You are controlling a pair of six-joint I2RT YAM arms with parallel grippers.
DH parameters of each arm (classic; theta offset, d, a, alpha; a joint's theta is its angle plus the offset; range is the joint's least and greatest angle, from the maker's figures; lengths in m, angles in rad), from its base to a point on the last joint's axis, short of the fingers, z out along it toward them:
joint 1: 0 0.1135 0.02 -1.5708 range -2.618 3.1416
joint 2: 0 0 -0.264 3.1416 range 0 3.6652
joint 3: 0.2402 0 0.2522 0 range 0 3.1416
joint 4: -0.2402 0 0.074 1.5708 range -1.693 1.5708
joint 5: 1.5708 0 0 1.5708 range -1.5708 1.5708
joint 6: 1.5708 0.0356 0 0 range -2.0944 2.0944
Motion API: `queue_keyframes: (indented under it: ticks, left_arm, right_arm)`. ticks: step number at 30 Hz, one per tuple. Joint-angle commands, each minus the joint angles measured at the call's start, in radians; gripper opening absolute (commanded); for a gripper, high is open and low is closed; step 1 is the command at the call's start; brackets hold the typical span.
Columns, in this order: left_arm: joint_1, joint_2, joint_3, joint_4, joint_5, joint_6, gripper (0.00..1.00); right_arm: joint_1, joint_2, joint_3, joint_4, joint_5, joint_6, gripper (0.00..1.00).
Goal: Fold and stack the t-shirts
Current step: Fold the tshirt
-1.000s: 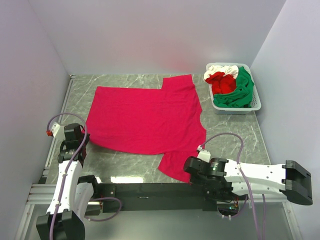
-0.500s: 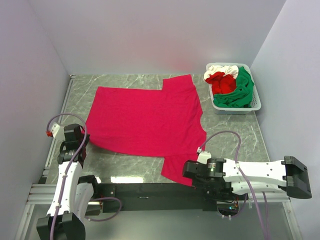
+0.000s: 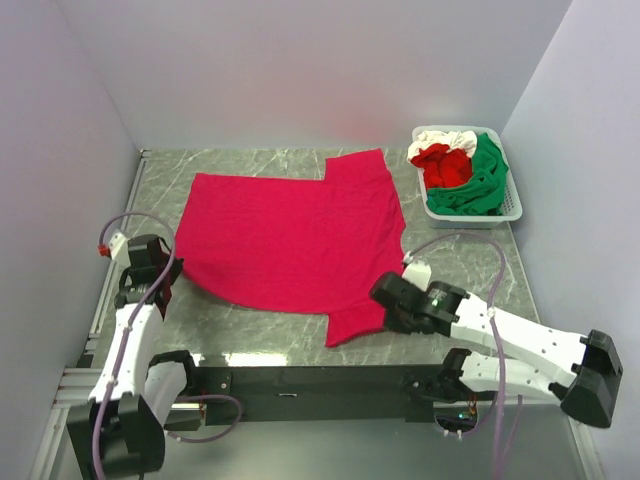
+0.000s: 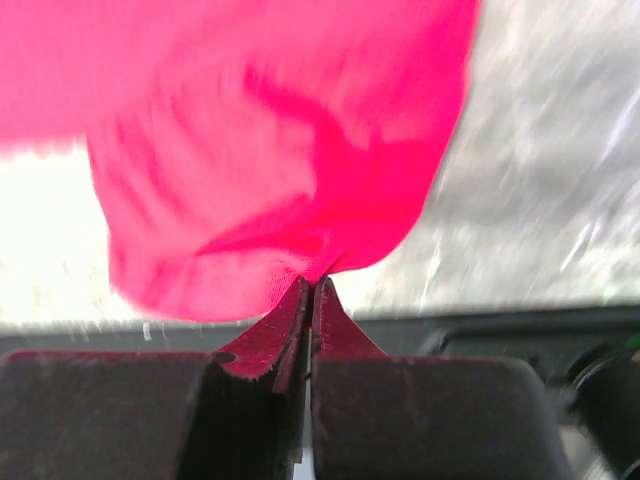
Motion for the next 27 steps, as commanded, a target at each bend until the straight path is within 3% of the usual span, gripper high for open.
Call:
queue_keyframes:
  ticks: [1, 6, 14, 27]
  left_arm:
    - [-0.001, 0.076, 0.071, 0.106, 0.089, 0.037, 0.00]
    - [-0.001, 0.216, 0.122, 0.169, 0.131, 0.045, 0.01]
    - [-0.001, 0.432, 0.257, 0.215, 0.162, 0.063, 0.01]
    - [-0.001, 0.638, 0.452, 0.218, 0.161, 0.081, 0.01]
  right_arm:
    - [-0.146, 0.022, 0.067, 0.109, 0.077, -0.239, 0.00]
    - [-0.263, 0.167, 0.193, 0.205, 0.077, -0.441, 0.00]
    - [-0.413, 0.413, 0.352, 0.315, 0.038, -0.633, 0.00]
    - [-0.545, 0.706, 0.671, 0.309, 0.011, -0.770, 0.00]
